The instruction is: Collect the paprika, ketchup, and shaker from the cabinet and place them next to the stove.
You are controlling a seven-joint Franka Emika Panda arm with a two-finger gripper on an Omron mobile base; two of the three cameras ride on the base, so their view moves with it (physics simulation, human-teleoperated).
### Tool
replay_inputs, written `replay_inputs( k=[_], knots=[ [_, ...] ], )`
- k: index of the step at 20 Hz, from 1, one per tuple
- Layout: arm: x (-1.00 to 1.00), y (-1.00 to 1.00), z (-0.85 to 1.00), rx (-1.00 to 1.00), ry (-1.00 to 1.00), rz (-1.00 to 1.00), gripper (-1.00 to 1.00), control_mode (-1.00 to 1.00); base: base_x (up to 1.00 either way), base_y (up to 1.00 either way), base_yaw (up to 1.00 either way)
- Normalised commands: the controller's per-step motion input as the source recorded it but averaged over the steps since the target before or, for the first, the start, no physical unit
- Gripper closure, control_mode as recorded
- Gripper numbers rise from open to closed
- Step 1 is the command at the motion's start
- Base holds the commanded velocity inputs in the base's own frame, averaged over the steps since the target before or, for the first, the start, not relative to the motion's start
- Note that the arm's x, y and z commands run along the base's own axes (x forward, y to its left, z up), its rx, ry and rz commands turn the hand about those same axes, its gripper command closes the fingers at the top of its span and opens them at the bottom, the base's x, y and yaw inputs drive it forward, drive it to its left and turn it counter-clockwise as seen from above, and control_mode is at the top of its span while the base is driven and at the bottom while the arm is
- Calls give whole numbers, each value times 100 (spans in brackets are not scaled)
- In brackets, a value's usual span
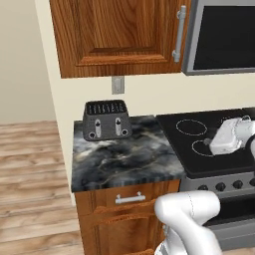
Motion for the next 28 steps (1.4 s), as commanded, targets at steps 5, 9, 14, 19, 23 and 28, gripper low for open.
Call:
replay_inputs(
  k=[5, 9, 14, 19, 23, 28],
  knots=[
    [44, 0, -75, 0, -2, 48, 100, -100, 0, 0, 0],
    [54, 2, -47, 0, -1, 26, 100, -100, 0, 0, 0],
    [65, 0, -22, 0, 0, 10, 100, -100, 0, 0, 0],
    [65, 0, -19, 0, 0, 1, 100, -100, 0, 0, 0],
    [67, 0, -26, 0, 0, 0, 100, -100, 0, 0, 0],
    [66, 3, -37, -1, 0, 0, 100, -100, 0, 0, 0]
  ],
)
